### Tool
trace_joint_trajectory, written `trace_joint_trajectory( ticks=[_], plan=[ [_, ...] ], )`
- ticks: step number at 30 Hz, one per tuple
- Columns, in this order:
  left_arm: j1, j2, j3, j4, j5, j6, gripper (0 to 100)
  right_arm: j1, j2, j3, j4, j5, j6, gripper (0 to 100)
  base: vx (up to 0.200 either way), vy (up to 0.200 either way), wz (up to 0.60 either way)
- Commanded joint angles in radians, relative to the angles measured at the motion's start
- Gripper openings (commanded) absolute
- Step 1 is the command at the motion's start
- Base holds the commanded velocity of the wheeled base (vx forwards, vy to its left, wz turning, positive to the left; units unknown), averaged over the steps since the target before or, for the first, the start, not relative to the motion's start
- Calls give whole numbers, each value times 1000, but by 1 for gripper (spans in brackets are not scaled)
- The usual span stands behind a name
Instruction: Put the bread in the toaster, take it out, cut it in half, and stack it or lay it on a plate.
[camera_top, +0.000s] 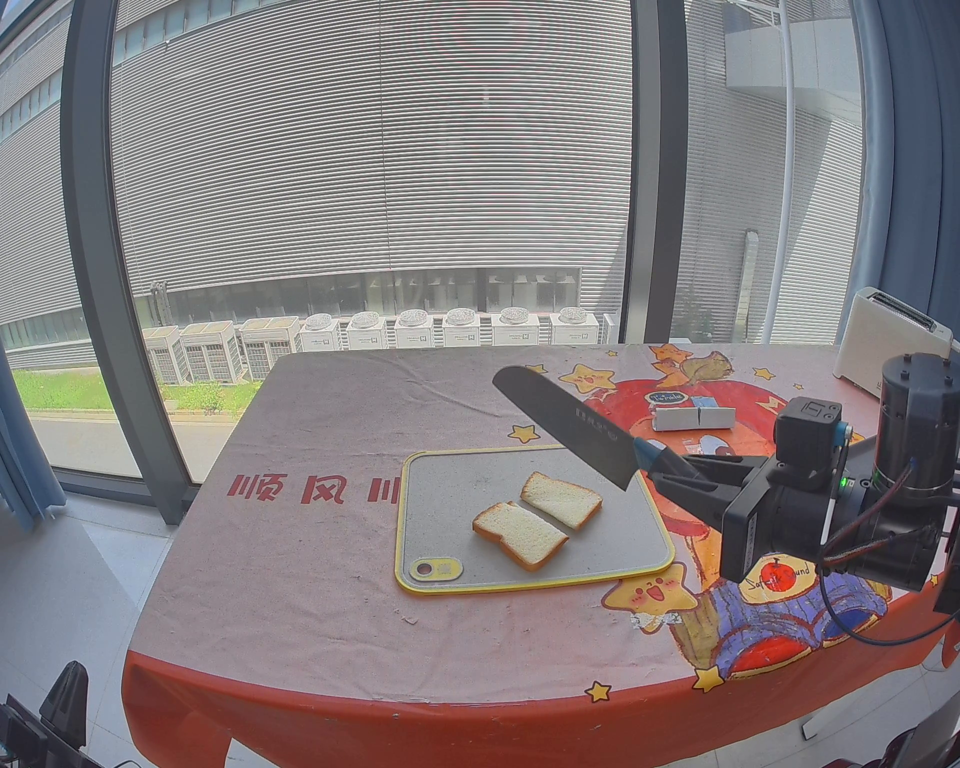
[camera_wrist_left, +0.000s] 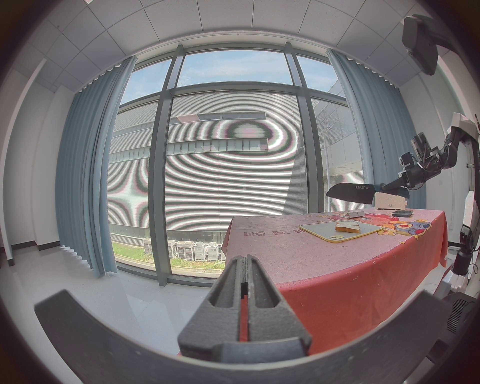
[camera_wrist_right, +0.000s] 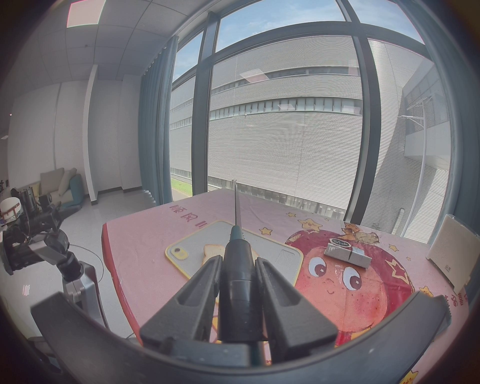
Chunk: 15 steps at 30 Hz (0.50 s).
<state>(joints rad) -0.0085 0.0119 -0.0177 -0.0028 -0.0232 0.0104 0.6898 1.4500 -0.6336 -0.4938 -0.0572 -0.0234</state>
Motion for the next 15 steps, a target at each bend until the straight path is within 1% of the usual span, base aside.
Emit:
trace_joint_trajectory(
  ticks=[1,4,15],
  plan=[
    [-1,-12,18,-2,0,0,0,2,6,11,-61,-1,25,0,0,0,0],
    [1,-12,18,0,0,0,0,4,9,38,-95,-4,33,0,0,0,0],
    [1,-12,18,0,0,0,0,5,6,46,-98,-9,28,0,0,0,0]
  ],
)
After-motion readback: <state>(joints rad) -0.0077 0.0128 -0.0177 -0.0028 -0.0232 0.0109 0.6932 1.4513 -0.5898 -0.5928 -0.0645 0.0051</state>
